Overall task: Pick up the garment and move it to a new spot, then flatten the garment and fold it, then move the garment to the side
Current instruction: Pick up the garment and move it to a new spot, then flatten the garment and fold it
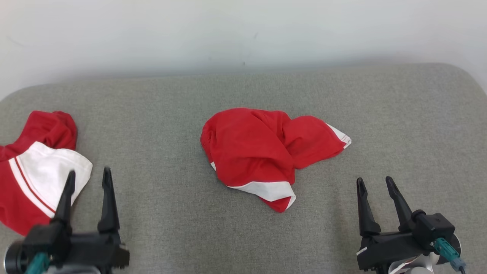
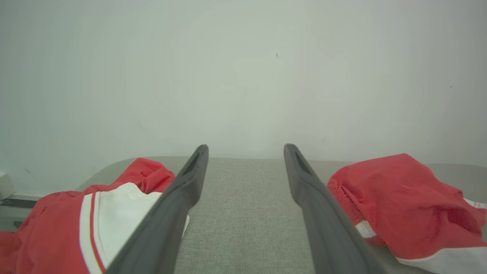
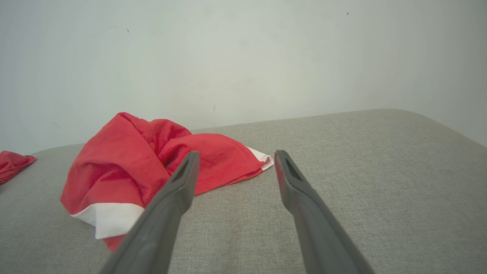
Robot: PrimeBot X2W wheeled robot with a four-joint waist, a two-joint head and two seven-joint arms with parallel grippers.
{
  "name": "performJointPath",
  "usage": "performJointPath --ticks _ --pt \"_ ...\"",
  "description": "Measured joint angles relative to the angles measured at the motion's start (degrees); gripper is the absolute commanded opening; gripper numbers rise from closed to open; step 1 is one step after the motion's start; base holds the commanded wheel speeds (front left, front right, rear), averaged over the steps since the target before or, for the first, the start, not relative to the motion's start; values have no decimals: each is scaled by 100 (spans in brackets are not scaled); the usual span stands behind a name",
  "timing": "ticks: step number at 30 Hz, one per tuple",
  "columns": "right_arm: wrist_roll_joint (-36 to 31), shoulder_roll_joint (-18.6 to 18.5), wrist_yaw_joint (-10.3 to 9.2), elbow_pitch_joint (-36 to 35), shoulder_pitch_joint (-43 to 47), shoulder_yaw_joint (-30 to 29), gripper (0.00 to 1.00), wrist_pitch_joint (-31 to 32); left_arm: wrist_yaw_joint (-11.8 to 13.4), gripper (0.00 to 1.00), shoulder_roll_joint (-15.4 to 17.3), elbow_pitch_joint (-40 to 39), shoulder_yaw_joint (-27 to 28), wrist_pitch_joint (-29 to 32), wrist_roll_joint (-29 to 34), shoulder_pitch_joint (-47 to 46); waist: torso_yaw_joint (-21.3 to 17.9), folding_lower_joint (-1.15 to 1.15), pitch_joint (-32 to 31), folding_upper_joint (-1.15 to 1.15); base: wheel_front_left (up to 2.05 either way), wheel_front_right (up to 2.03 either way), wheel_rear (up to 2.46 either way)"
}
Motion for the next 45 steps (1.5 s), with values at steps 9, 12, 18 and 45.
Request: performJointPath --ticks 9,12,18,45 --pt "-1 1 0 79 181 -7 100 0 -141 100 -300 -141 283 0 142 818 49 0 -260 0 0 0 0" --pt "-2 0 0 105 240 -2 100 0 -159 100 -366 -174 344 0 182 963 67 0 -349 0 0 0 0" --pt "-2 0 0 162 280 46 100 0 -252 100 -450 -144 391 0 254 1177 75 0 -484 0 0 0 0" --pt "-1 0 0 310 370 108 100 9 -331 100 -606 -58 536 0 436 1368 42 0 -628 0 0 0 0"
